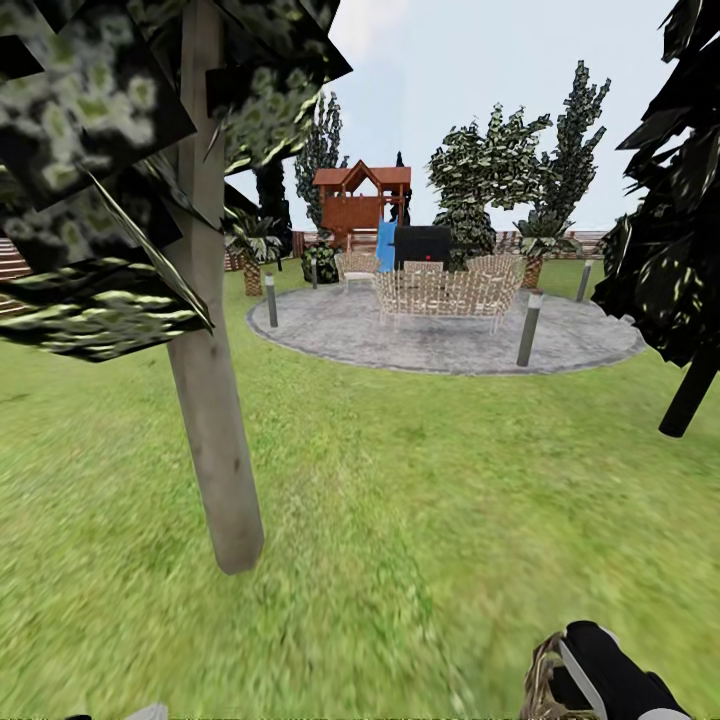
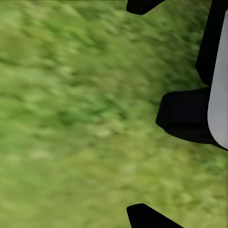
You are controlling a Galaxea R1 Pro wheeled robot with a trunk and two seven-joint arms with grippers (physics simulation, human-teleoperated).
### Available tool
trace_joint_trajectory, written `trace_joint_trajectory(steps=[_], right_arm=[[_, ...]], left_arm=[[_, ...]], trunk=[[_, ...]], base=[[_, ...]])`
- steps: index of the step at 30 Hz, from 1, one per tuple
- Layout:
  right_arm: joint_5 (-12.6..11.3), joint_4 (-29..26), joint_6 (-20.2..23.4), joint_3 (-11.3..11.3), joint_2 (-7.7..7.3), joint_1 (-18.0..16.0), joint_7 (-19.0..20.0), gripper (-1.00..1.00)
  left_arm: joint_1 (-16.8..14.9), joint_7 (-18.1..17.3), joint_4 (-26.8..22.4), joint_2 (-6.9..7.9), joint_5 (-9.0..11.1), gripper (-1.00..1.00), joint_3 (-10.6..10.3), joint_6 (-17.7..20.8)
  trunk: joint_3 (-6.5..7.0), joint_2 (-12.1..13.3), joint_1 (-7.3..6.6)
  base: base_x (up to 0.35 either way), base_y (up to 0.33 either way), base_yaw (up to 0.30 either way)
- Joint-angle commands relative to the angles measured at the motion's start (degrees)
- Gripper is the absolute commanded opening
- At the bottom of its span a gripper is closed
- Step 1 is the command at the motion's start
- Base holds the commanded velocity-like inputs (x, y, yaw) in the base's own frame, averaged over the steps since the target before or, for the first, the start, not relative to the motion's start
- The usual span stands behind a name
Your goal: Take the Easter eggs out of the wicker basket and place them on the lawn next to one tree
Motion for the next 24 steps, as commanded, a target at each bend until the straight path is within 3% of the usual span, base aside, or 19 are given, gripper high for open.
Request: trace_joint_trajectory(steps=[1,24], right_arm=[[-0.09,-0.1,0.28,0.1,-0.07,-0.02,-0.16,1.0],[-0.09,-0.41,0.36,-0.09,-1.27,-0.02,-0.16,1.0]], left_arm=[[-0.02,-0.16,-0.06,-0.09,-0.06,1.0,0.19,0.31],[-0.02,-0.16,-0.06,-0.29,-0.06,1.0,0.11,0.28]], trunk=[[-0.25,-0.44,0.22],[-4.37,-9.67,5.27]], base=[[0.0,0.0,0.0],[0.0,0.0,0.0]])
